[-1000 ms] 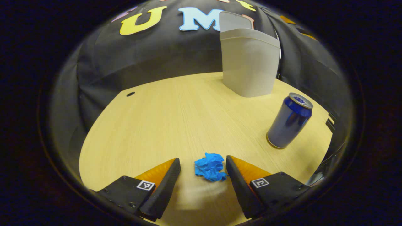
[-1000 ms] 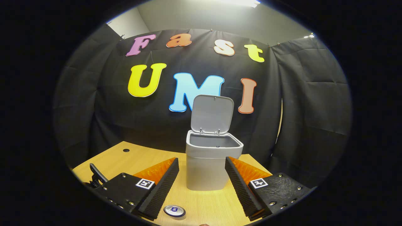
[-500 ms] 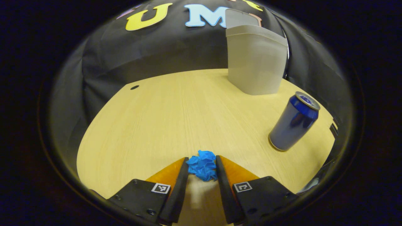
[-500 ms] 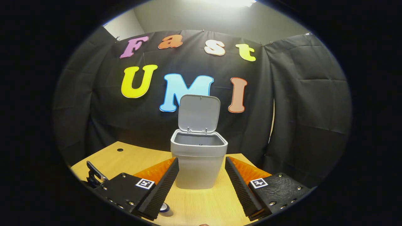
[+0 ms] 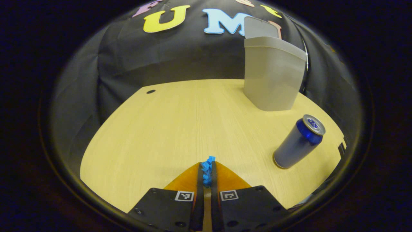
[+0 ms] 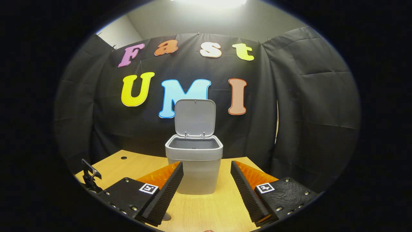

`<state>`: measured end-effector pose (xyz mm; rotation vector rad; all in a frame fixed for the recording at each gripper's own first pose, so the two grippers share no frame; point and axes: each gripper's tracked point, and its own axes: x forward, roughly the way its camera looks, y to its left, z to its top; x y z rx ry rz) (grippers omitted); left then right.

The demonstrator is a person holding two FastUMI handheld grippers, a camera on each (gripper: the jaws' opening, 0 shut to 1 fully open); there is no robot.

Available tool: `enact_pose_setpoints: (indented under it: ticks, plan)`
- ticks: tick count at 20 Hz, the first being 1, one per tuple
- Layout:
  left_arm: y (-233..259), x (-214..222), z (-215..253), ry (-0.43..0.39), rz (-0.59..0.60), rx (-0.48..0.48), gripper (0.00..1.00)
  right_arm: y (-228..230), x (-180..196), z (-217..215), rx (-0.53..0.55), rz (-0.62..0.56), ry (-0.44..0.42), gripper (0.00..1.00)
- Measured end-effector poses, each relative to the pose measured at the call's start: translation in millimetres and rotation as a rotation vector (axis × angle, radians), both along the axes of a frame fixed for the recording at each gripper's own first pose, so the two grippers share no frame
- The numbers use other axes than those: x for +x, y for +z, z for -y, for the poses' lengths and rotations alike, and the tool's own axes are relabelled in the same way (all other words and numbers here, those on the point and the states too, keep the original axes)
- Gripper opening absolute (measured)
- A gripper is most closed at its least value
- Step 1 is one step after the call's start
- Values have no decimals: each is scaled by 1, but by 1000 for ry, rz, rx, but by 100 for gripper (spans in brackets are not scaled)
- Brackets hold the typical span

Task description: Press the lid of the desktop garbage bin to open it, pick up the crumpled paper on the desktop and throw it into the bin, then pick up the pop can on the desktop and drop it into the bin, and finally close the garbage bin lid.

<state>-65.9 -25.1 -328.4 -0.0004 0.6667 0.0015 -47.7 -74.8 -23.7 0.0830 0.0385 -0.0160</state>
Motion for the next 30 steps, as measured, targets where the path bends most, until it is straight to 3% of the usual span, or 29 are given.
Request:
enact_pose_setpoints:
  ticks: [10,20,30]
  plan:
    - [113,36,5,54,196,-18,15,-7,11,12,31,24,29,95]
    - [234,96,73,-51,430,-97,15,-5,22,25,27,39,7,95]
    - [299,155,142,-152,546,-184,17,-18,21,37,1,11,-21,95]
